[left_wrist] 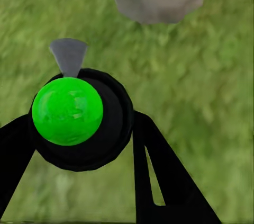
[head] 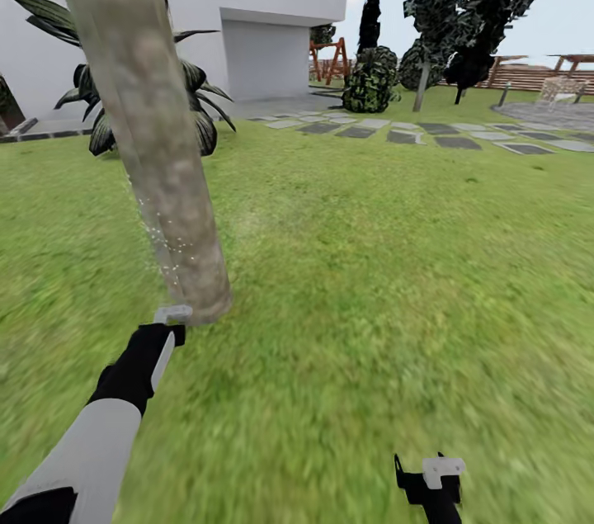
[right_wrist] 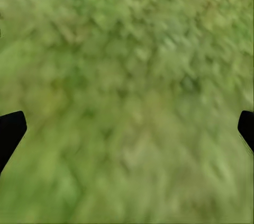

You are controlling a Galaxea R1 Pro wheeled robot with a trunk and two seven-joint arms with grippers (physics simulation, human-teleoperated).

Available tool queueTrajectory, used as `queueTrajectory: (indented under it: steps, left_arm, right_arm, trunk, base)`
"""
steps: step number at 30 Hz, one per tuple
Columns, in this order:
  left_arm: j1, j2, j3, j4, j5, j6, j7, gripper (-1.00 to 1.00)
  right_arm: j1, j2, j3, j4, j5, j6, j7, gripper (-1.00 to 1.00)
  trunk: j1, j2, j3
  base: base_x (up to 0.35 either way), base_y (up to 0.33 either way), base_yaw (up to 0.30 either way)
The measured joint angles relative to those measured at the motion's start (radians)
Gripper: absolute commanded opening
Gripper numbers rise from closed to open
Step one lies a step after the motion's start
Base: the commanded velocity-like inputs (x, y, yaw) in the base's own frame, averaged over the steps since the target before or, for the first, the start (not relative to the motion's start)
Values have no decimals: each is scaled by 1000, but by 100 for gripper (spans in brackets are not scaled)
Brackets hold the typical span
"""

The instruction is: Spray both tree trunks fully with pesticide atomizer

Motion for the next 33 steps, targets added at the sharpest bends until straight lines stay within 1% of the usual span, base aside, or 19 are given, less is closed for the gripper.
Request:
queueTrajectory:
  steps: [3, 6, 9, 11, 13, 14, 16, 17, 18, 26, 27, 30, 33]
  left_arm:
    - [22, -1, 1, 2, 1, -31, 1, -100]
    - [50, -2, 1, 1, 2, -50, 1, -100]
    - [58, -5, 1, 0, 3, -73, 0, -100]
    - [62, -7, 1, 2, 4, -80, -1, -100]
    - [88, -6, 3, -5, 3, -83, -1, -100]
    - [92, -5, 11, -7, 2, -82, -3, -100]
    - [96, -6, 49, -6, 3, -82, -10, -100]
    - [96, -6, 62, -3, 4, -82, -12, -100]
    - [97, -6, 67, -1, 4, -82, -13, -100]
    - [97, -10, 67, 2, 3, -80, -14, -100]
    - [97, -14, 66, 2, 4, -81, -14, -100]
    - [97, -25, 66, 2, 4, -81, -14, -100]
    - [97, -27, 66, 2, 3, -81, -14, -100]
  right_arm:
    - [0, 0, 0, 0, 0, 0, 0, 100]
    - [0, 0, 0, 0, 0, 0, 1, 100]
    - [0, 0, 0, 0, 0, 0, 1, 100]
    - [0, 0, 0, 0, 0, 0, 1, 100]
    - [0, 1, 0, 0, 0, 0, 1, 100]
    - [0, 1, 0, 0, 0, 0, 1, 100]
    - [0, 2, 0, 0, 0, 0, 1, 100]
    - [0, 2, 0, 0, 0, 0, 1, 100]
    - [0, 1, 0, 0, 0, 0, 1, 100]
    - [0, 2, 0, 0, 0, 0, 1, 100]
    - [0, 2, 0, 0, 0, 0, 1, 100]
    - [0, 2, 0, -1, 0, 0, 1, 100]
    - [0, 1, 0, -1, 0, 0, 1, 100]
  trunk:
    - [0, 0, 0]
    - [0, 0, 0]
    - [0, 0, 0]
    - [0, 0, 0]
    - [0, 0, 0]
    - [0, 0, 0]
    - [0, 0, 0]
    - [0, 0, 0]
    - [0, 0, 0]
    - [0, 0, 0]
    - [0, 0, 0]
    - [0, 0, 0]
    - [0, 0, 0]
  base:
    - [231, -201, 237]
    - [238, -192, 41]
    - [235, -195, 4]
    - [213, -206, 38]
    - [206, -209, 193]
    - [205, -210, 249]
    - [205, -210, 268]
    - [207, -210, 276]
    - [208, -210, 277]
    - [184, -225, 278]
    - [126, -259, 241]
    - [110, -264, 71]
    - [99, -267, 9]
